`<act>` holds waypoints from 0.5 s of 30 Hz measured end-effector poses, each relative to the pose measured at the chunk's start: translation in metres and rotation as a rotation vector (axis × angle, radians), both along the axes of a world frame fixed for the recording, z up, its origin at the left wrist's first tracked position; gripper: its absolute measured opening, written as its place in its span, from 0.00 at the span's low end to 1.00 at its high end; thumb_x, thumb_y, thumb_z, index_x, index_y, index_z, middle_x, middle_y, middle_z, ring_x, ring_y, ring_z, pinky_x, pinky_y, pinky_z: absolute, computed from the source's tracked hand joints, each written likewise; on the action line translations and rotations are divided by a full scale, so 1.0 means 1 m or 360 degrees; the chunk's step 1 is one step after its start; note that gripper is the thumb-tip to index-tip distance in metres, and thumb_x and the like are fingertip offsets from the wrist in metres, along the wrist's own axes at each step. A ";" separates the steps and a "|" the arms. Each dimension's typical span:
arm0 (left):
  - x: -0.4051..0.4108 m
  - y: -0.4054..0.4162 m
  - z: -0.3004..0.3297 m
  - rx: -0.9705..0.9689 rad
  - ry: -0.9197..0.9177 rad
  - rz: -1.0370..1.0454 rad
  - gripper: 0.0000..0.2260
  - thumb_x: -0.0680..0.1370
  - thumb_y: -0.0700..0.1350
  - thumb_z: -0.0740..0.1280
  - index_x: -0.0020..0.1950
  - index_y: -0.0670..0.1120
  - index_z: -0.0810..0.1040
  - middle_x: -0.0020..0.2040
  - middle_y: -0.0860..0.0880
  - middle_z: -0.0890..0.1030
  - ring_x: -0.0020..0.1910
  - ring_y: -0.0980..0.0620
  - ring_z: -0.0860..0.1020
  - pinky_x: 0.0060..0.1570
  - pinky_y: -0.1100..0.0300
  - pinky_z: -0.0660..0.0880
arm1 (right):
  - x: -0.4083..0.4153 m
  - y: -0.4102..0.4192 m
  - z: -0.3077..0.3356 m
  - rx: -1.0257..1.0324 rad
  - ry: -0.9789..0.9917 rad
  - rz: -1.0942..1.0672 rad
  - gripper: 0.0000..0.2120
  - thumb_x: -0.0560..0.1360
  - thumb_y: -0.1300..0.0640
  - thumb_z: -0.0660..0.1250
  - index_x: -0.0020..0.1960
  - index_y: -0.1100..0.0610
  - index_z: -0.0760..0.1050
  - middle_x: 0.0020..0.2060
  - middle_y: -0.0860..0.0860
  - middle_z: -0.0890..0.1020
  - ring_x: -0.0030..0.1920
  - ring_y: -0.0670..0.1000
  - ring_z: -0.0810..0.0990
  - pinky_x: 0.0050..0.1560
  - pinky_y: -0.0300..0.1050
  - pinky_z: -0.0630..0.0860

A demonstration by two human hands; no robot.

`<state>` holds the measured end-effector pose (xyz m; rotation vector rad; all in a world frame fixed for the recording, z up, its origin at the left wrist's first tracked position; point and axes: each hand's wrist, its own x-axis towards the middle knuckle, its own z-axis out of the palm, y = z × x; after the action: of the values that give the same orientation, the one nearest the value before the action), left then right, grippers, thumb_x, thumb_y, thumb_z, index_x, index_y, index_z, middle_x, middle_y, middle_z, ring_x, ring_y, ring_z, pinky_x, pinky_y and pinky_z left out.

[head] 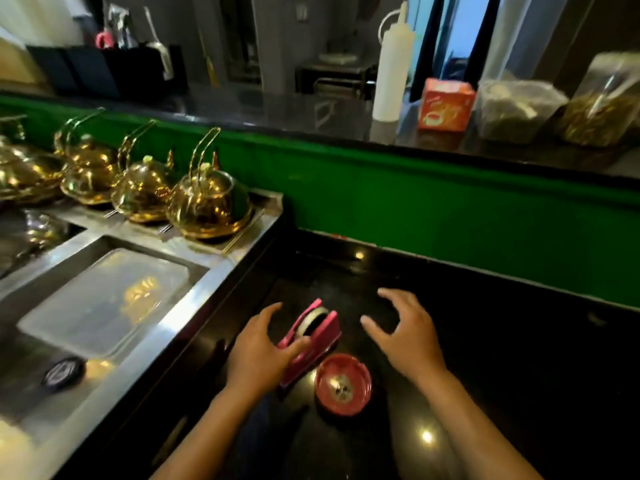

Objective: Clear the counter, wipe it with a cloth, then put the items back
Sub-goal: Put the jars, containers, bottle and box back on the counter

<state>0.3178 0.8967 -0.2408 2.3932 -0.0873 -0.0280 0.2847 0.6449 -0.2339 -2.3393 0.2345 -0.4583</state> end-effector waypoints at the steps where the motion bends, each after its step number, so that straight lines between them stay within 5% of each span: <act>1: -0.007 0.002 -0.010 0.0047 0.0065 0.0009 0.41 0.65 0.65 0.77 0.75 0.56 0.69 0.70 0.50 0.75 0.67 0.50 0.74 0.63 0.53 0.74 | -0.016 0.011 -0.019 0.0007 0.0193 0.0066 0.31 0.68 0.42 0.76 0.69 0.49 0.73 0.66 0.46 0.72 0.66 0.48 0.73 0.66 0.44 0.71; 4: -0.022 -0.003 -0.029 0.0228 0.0183 0.0013 0.45 0.64 0.64 0.78 0.77 0.56 0.63 0.72 0.49 0.73 0.68 0.48 0.73 0.64 0.51 0.73 | -0.052 0.036 -0.062 -0.0001 0.0649 0.0272 0.46 0.63 0.38 0.78 0.75 0.42 0.61 0.76 0.45 0.58 0.74 0.49 0.62 0.71 0.45 0.65; 8: -0.033 -0.010 -0.052 -0.0003 0.0283 0.0226 0.50 0.66 0.53 0.82 0.80 0.55 0.56 0.72 0.48 0.73 0.69 0.45 0.74 0.67 0.44 0.72 | -0.068 0.050 -0.085 -0.0060 0.0729 0.0347 0.51 0.63 0.39 0.78 0.78 0.44 0.54 0.79 0.48 0.50 0.77 0.52 0.55 0.74 0.50 0.62; 15: -0.017 -0.004 -0.061 -0.0170 0.0454 0.0282 0.27 0.67 0.51 0.81 0.59 0.61 0.71 0.56 0.56 0.80 0.55 0.53 0.79 0.57 0.52 0.76 | -0.059 0.066 -0.094 -0.0137 0.0648 0.0125 0.51 0.64 0.37 0.76 0.78 0.44 0.52 0.77 0.48 0.54 0.76 0.53 0.57 0.73 0.51 0.62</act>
<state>0.3005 0.8923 -0.3020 2.2571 0.2508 -0.2735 0.2255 0.7112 -0.3282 -2.4991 0.3170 0.0520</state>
